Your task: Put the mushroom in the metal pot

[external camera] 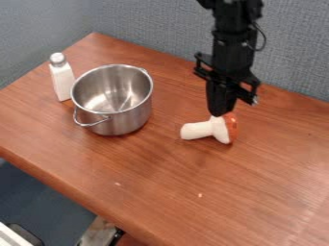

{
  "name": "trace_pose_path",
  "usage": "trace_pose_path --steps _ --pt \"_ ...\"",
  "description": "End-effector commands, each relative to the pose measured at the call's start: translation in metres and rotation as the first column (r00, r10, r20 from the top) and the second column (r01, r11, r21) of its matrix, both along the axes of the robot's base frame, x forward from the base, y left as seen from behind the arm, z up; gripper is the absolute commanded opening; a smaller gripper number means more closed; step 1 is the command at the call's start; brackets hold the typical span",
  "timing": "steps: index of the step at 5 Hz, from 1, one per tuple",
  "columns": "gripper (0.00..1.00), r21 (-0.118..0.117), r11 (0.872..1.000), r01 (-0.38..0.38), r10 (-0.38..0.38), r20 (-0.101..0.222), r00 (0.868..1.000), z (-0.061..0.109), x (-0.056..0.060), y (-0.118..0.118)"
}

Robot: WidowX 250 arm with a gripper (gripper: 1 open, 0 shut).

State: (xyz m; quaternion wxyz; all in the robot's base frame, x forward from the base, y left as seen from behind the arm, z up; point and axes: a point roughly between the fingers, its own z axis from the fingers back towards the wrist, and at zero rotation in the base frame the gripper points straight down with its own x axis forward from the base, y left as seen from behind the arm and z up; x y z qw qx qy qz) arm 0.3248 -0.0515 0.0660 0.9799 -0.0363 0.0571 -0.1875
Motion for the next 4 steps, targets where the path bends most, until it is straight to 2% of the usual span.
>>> trace_pose_path --steps 1,2,3,4 --pt "1.00 -0.012 0.999 -0.038 0.038 0.058 0.998 0.026 0.012 -0.001" --pt "1.00 -0.020 0.991 -0.134 0.135 0.044 0.990 0.006 0.005 -0.008" --pt "1.00 -0.012 0.974 -0.226 0.226 0.023 0.974 -0.022 0.003 -0.016" --pt "1.00 -0.007 0.991 -0.134 0.134 0.019 0.991 -0.025 -0.001 -0.002"
